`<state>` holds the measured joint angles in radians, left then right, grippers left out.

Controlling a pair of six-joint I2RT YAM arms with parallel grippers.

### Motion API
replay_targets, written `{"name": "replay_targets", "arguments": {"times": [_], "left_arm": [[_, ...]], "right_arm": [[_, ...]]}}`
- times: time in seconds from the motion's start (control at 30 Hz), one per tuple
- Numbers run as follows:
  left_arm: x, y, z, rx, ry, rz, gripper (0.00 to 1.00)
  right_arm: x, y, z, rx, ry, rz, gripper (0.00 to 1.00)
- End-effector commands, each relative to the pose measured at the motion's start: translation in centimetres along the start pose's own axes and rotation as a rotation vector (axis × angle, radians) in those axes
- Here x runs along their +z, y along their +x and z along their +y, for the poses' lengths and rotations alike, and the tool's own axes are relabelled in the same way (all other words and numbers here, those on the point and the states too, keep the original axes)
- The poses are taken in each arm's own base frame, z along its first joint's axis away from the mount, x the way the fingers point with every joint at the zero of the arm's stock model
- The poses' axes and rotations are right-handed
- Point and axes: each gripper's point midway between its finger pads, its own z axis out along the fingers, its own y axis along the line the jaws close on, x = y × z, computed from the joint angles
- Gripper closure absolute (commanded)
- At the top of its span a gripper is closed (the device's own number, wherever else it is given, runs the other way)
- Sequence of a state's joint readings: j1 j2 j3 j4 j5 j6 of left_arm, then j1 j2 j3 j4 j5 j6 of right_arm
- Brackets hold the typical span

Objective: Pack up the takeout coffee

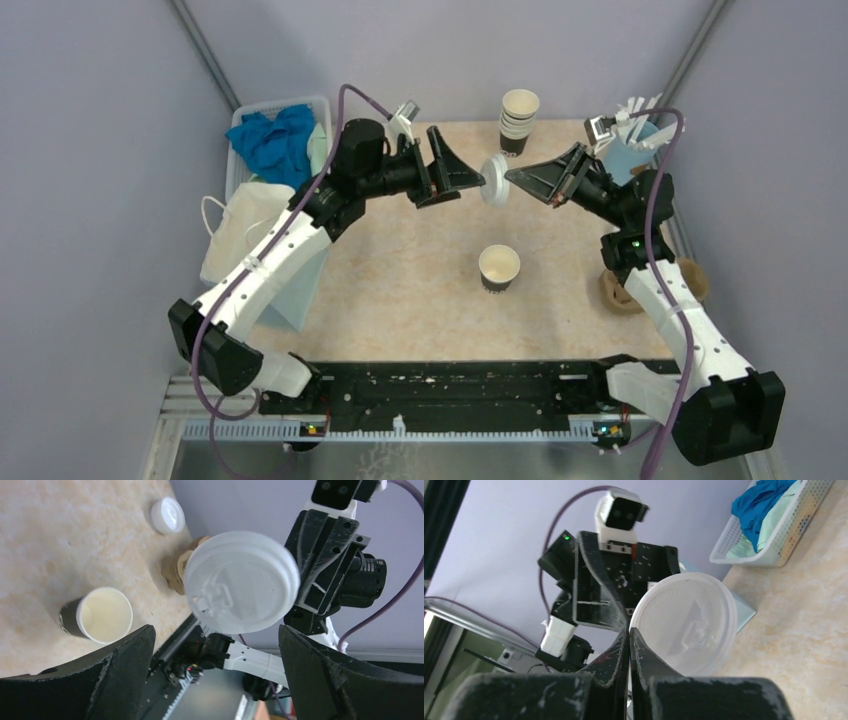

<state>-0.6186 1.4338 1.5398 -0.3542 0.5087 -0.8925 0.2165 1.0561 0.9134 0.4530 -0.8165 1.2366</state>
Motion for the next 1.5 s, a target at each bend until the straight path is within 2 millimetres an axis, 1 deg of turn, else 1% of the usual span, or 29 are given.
{"name": "replay_targets", "arguments": {"times": [0.0, 0.13, 0.23, 0.37, 0.5, 0.7, 0.93, 1.07, 1.47], "left_arm": [[-1.6, -0.1, -2.9, -0.173, 0.133, -0.055, 0.01], [-1.8, 0.1, -3.4, -0.217, 0.188, -0.062, 0.01], [-1.9, 0.2, -3.4, -0.22, 0.193, -0.059, 0.01], [-1.8, 0.3, -3.5, -0.231, 0.208, -0.053, 0.01], [-1.7, -0.1, -4.2, -0.212, 0.246, -0.056, 0.01], [-1.3, 0.3, -3.6, -0.228, 0.239, -0.039, 0.01], [-1.0, 0.1, -3.7, -0.229, 0.245, -0.041, 0.01], [-0.9, 0.2, -3.3, -0.236, 0.232, -0.042, 0.01], [-0.2, 0.0, -2.8, -0.254, 0.211, -0.039, 0.01]], "right_arm": [[-0.5, -0.4, 3.7, 0.029, -0.125, -0.068, 1.0], [-0.8, -0.2, 4.3, 0.033, -0.131, -0.076, 1.0], [-0.8, -0.1, 4.5, 0.034, -0.132, -0.071, 1.0], [-0.7, 0.1, 4.5, 0.041, -0.134, -0.064, 1.0], [-0.6, 0.4, 4.4, 0.041, -0.127, -0.058, 1.0], [-0.3, 0.8, 4.3, 0.047, -0.126, -0.045, 1.0], [0.0, 1.2, 3.8, 0.048, -0.114, -0.035, 1.0], [0.2, 1.3, 3.7, 0.048, -0.117, -0.028, 1.0], [0.5, 1.1, 4.2, 0.036, -0.141, -0.015, 1.0]]}}
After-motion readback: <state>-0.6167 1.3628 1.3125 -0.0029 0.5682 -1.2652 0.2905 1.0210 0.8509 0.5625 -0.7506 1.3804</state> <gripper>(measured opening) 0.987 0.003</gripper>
